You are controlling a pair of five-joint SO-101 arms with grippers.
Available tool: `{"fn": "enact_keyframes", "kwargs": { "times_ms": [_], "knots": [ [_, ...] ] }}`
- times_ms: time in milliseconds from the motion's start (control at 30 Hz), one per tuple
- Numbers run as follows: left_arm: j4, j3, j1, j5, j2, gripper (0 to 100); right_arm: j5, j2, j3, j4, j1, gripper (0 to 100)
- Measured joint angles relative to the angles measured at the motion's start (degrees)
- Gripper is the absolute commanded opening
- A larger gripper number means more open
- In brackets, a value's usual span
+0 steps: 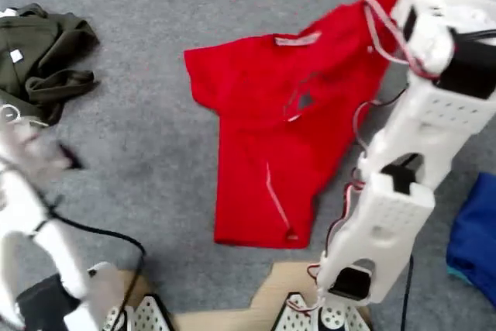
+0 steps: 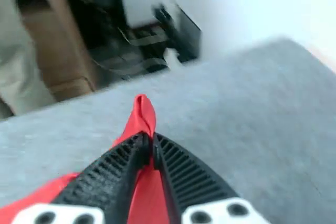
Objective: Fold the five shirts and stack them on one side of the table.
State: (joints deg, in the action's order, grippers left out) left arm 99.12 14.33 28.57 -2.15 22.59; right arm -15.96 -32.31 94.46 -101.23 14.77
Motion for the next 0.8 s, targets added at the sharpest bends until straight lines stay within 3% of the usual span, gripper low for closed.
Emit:
{"fn": "enact_keyframes", "kwargs": {
  "times_ms": [167, 333, 533, 800],
  "knots": [
    [0.00, -2.11, -23.82, 3.16, 0.00, 29, 3.08, -8.26, 0.00, 0.00, 9.32, 0.5],
    [0.00, -2.20, -40.44, 3.52, -3.60, 29, 7.91, -16.00, 0.00, -0.18, 18.11, 0.6],
    [-0.79, -2.37, -48.35, 3.60, -16.09, 29, 10.29, -23.74, 0.00, -0.18, 24.88, 0.6],
    [-4.31, -7.91, -54.33, 8.70, -37.36, 29, 10.29, -32.18, 0.00, -0.18, 25.93, 0.5]
  ]
}}
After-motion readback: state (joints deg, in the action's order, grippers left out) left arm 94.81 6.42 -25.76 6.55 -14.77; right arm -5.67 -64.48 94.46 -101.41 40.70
